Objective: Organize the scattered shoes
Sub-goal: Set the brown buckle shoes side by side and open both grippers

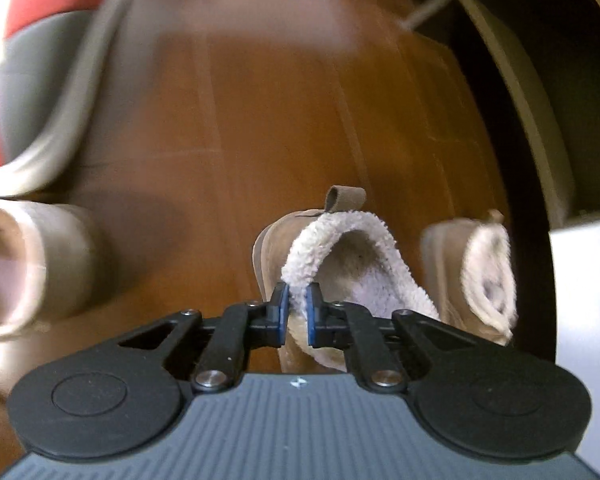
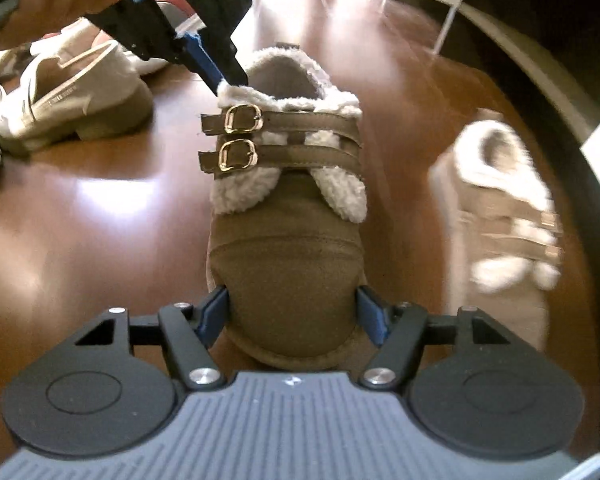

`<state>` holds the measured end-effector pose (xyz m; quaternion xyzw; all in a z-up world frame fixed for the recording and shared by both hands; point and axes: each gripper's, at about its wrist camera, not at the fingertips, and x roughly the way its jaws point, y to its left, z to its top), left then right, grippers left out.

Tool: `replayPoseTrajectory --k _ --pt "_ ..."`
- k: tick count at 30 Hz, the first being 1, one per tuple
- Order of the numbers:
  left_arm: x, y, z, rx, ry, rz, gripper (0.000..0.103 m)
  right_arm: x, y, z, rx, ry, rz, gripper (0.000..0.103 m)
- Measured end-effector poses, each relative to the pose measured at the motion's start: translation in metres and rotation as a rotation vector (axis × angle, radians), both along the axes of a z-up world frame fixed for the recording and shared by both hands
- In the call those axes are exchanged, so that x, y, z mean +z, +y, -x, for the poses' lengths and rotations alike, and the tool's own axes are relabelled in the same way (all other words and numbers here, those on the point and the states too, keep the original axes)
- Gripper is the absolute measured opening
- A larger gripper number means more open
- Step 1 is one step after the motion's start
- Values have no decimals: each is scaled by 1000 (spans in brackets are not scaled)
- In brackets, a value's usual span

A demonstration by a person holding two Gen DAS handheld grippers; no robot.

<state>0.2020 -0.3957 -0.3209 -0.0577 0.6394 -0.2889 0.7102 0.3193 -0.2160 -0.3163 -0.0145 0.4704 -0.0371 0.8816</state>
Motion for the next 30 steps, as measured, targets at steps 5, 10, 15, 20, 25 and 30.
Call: replayPoseTrajectory --k 5,10,15,20,25,30 --pt "-2 -20 12 -7 17 -7 19 -2 -11 16 -56 38 7 82" --pt "-1 -26 12 -50 -19 -21 19 -10 -4 23 -92 54 4 61" --pt "-1 -44 18 -134 -82 -56 19 -10 -11 28 -136 50 -32 57" --pt "-3 -56 22 -156 -67 -55 19 -9 -30 31 -187 75 -35 50" --pt "-3 -72 29 -188 -86 -57 19 -9 -40 32 -210 97 -47 44" --pt "0 -86 36 -213 -111 -68 19 -10 -42 33 -216 108 -47 44"
